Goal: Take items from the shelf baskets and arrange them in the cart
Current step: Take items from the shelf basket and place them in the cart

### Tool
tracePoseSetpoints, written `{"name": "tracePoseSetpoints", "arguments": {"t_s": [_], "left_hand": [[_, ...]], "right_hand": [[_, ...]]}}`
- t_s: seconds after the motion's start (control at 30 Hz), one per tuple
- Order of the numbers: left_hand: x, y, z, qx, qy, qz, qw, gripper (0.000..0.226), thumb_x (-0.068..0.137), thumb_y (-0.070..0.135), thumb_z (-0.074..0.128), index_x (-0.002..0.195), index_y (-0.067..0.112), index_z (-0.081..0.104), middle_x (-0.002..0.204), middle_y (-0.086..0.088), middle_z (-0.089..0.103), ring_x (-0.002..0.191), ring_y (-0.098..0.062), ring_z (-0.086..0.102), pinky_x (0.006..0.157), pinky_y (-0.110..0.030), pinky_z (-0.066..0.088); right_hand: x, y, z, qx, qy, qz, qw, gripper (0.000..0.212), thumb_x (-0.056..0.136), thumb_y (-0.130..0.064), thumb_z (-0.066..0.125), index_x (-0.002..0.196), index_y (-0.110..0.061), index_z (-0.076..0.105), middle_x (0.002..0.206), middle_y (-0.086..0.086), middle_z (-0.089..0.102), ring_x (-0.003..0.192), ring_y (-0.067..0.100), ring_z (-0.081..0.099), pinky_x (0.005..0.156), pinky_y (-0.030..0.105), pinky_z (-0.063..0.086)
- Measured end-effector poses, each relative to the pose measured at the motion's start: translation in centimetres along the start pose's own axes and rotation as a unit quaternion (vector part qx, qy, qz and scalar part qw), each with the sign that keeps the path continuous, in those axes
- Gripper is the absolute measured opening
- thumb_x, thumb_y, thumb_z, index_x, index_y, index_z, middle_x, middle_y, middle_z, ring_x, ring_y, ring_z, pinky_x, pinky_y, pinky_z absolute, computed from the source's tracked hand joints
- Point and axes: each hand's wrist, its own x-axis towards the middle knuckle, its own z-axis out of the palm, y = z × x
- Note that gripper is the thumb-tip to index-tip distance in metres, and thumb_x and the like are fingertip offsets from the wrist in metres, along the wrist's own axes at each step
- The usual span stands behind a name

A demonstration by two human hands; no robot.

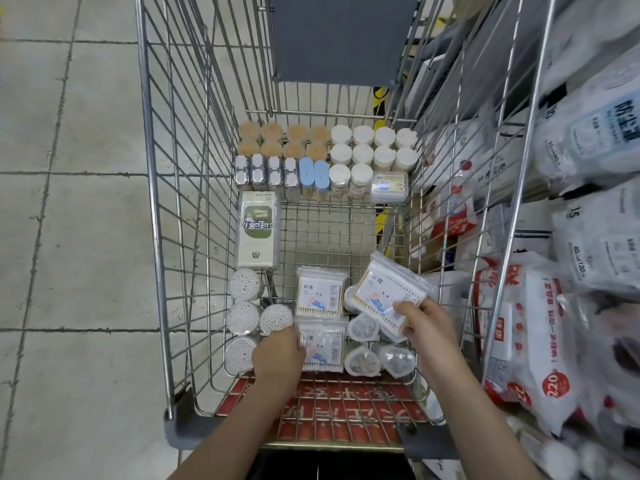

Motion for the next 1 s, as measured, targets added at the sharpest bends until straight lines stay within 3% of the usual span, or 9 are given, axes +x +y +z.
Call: {"name": "tracePoseSetpoints", "arguments": {"t_s": [0.13,0.27,0.33,0.5,0.6,0.67,0.83,1.0], "left_hand": [[-0.1,-0.2,0.0,-0.004,-0.004,-0.003,1.000,0.016,0.091,0.027,0.056,0.104,0.018,0.058,0.099,0.000,0.067,0.094,-0.019,0.063,0.068,-0.026,0.044],[0.0,-0.1,-0.2,0.002,0.008,0.017,1.000,0.024,0.090,0.025,0.058,0.110,0.014,0.050,0.103,-0.002,0.064,0.093,-0.020,0.063,0.067,-0.029,0.044],[0.1,0.0,-0.3,0.038,0.024,0.037,0.998,0.030,0.090,0.026,0.058,0.116,0.013,0.049,0.111,-0.003,0.060,0.100,-0.020,0.059,0.074,-0.029,0.045],[0.3,0.2,-0.1,0.088,0.047,0.034,0.994,0.052,0.088,0.037,0.062,0.128,0.012,0.040,0.130,-0.007,0.043,0.120,-0.024,0.043,0.097,-0.035,0.038],[0.3,0.3,0.1,0.086,0.073,0.018,0.993,0.062,0.083,0.037,0.067,0.131,0.015,0.034,0.137,-0.009,0.033,0.126,-0.025,0.034,0.102,-0.035,0.033],[0.3,0.2,0.2,0.071,0.083,0.007,0.994,0.070,0.081,0.036,0.068,0.135,0.016,0.028,0.143,-0.009,0.027,0.131,-0.026,0.029,0.109,-0.037,0.029],[0.6,-0.3,0.3,0.036,0.052,0.006,0.998,0.092,0.085,0.038,0.065,0.150,0.015,0.004,0.158,-0.011,0.004,0.147,-0.028,0.002,0.119,-0.045,0.010],[0.6,-0.4,0.3,0.001,0.057,0.010,0.998,0.092,0.083,0.034,0.067,0.149,0.016,0.006,0.158,-0.009,0.007,0.147,-0.026,0.004,0.119,-0.042,0.013]], "right_hand": [[0.7,-0.3,0.9,-0.005,-0.026,-0.019,0.999,0.007,0.091,-0.015,0.061,0.094,-0.018,0.067,0.096,0.002,0.074,0.083,0.011,0.071,0.071,0.025,0.055],[2.6,-1.8,2.9,-0.059,-0.052,-0.078,0.994,0.020,0.090,-0.009,0.062,0.097,-0.028,0.062,0.090,-0.009,0.071,0.078,0.004,0.070,0.062,0.019,0.055],[4.0,-2.5,4.5,-0.095,-0.087,-0.100,0.987,0.026,0.089,-0.005,0.063,0.104,-0.026,0.059,0.091,-0.011,0.068,0.083,0.006,0.068,0.062,0.016,0.054],[7.5,-3.3,8.2,-0.227,-0.165,-0.130,0.951,0.032,0.086,-0.001,0.066,0.110,-0.017,0.054,0.097,-0.003,0.063,0.085,0.007,0.060,0.071,0.022,0.051],[8.7,-2.8,9.8,-0.261,-0.184,-0.144,0.937,0.035,0.083,0.004,0.066,0.111,-0.013,0.054,0.107,0.008,0.064,0.097,0.021,0.063,0.083,0.039,0.055],[9.2,-2.0,10.1,-0.323,-0.184,-0.164,0.914,0.033,0.082,0.002,0.068,0.109,-0.012,0.057,0.104,0.009,0.067,0.098,0.027,0.065,0.084,0.043,0.054],[9.7,0.2,9.4,-0.458,-0.157,-0.200,0.852,0.043,0.082,-0.013,0.071,0.124,-0.016,0.060,0.111,0.009,0.064,0.096,0.026,0.062,0.082,0.033,0.049],[10.1,1.1,8.7,-0.530,-0.180,-0.196,0.805,0.028,0.087,-0.016,0.067,0.114,-0.010,0.061,0.111,0.009,0.061,0.093,0.023,0.058,0.067,0.026,0.033]]}}
